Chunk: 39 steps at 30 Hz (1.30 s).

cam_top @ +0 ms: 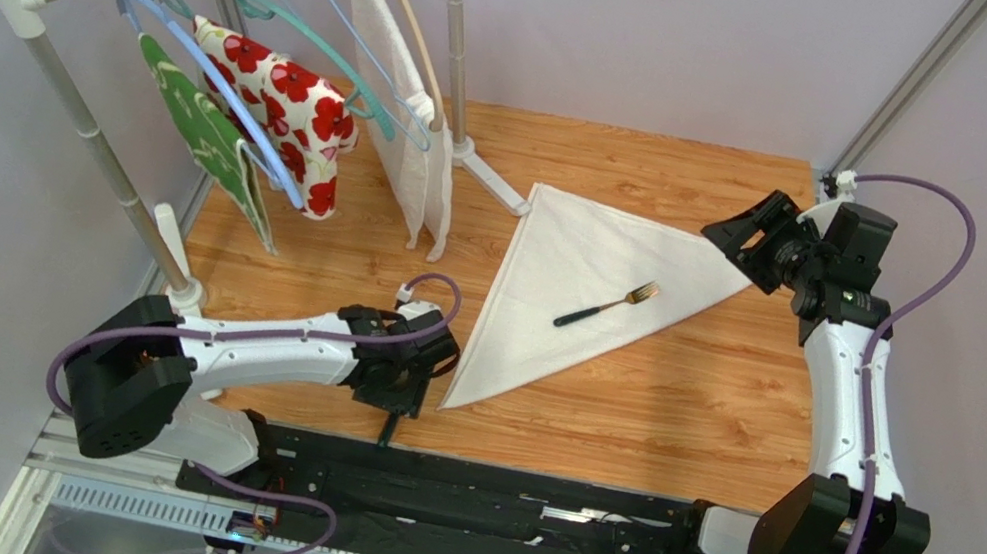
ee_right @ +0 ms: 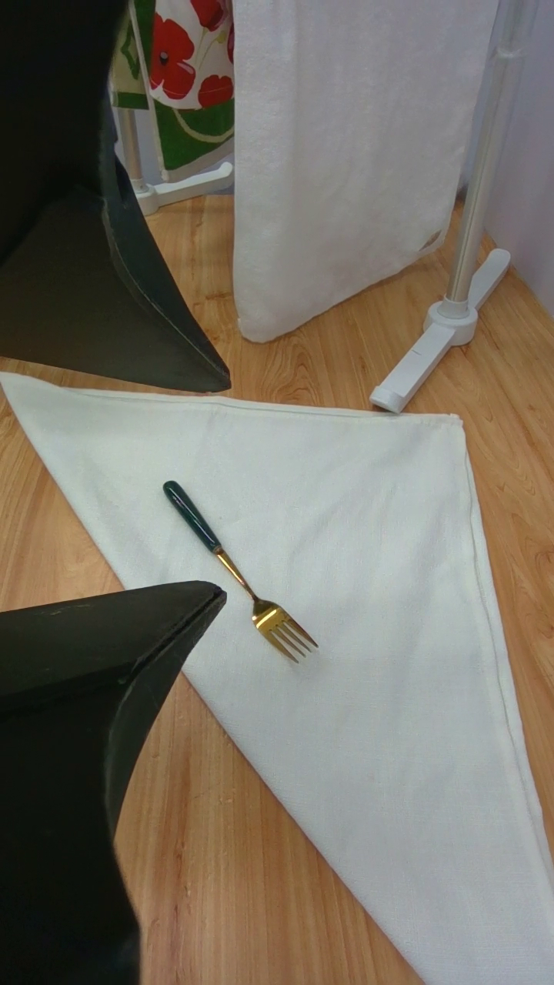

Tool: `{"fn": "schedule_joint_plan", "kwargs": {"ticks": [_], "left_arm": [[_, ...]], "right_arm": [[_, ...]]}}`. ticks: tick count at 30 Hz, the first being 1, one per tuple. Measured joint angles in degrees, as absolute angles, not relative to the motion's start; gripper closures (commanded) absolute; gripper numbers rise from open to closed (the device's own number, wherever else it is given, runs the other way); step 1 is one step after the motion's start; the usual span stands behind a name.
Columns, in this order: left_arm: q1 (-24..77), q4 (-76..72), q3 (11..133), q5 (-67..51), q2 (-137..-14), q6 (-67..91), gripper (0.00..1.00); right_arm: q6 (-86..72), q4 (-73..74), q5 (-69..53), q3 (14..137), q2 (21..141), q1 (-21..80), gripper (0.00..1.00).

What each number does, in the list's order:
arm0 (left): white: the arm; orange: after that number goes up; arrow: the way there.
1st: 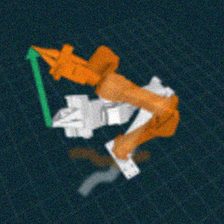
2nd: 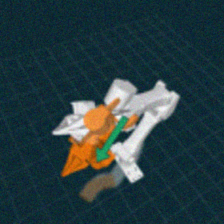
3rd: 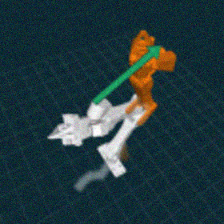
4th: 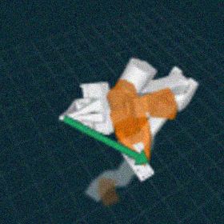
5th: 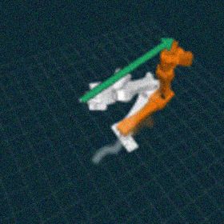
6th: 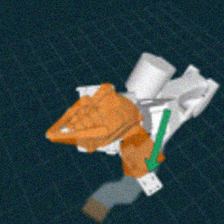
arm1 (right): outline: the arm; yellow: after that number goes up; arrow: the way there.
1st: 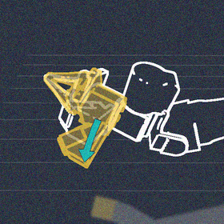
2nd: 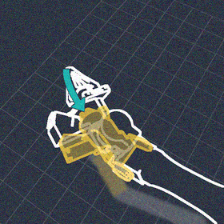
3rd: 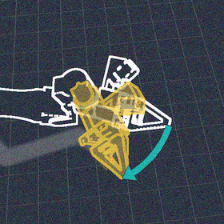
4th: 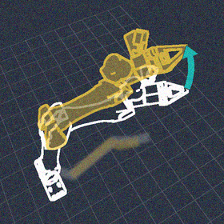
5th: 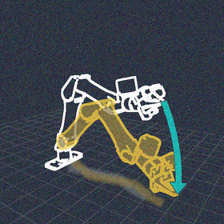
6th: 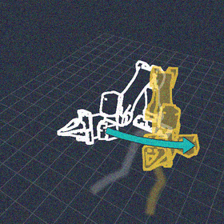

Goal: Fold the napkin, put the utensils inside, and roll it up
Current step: Grab a utensil with the left arm

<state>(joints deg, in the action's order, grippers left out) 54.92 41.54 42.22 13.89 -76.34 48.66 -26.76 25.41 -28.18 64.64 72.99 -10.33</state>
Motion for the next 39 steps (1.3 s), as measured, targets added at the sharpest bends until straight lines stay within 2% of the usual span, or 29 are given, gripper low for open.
{"fn": "schedule_joint_plan", "kwargs": {"ticks": [5, 8, 9, 11, 12, 15, 23, 28, 32, 39], "left_arm": [[55.2, 40.07, 37.47, 12.08, -75.72, 50.72, 0.52], [55.22, 38.37, 36.49, 11.38, -74.15, 51.16, 0.61], [55.24, 37.95, 36.32, 11.2, -74.11, 51.11, 0.7], [55.24, 37.06, 36.21, 10.92, -74.17, 51.13, 0.77], [55.27, 36.53, 36.14, 10.74, -74.28, 51.16, 0.86], [55.27, 35.31, 36.18, 10.11, -74.78, 50.96, 1.0], [55.46, 36.99, 38.7, 11.79, -76.12, 49.08, 1.0], [55.92, 38.65, 49.78, 16.21, -78.54, 41.39, 1.0], [55.92, 33.23, 63.9, 15.22, -87.88, 32.34, 1.0], [56.12, 24.93, 81.21, 9.47, -107.53, 18.63, 1.0]], "right_arm": [[-26.76, 25.41, -28.18, 64.64, 72.99, -10.33, 0.35], [-26.76, 25.41, -28.18, 64.64, 72.99, -10.33, 0.35], [-26.76, 25.41, -28.18, 64.64, 72.99, -10.33, 0.35], [-26.76, 25.41, -28.18, 64.64, 72.99, -10.33, 0.35], [-26.76, 25.41, -28.18, 64.64, 72.99, -10.33, 0.35], [-26.74, 25.43, -28.18, 64.64, 72.97, -10.33, 0.35], [-26.74, 25.43, -28.16, 64.64, 72.97, -10.33, 0.35], [-26.74, 25.45, -28.14, 64.64, 72.97, -10.33, 0.35], [-26.76, 25.5, -28.12, 64.64, 72.97, -10.33, 0.35], [-26.76, 25.71, -28.12, 64.64, 72.12, -10.33, 0.35]]}}
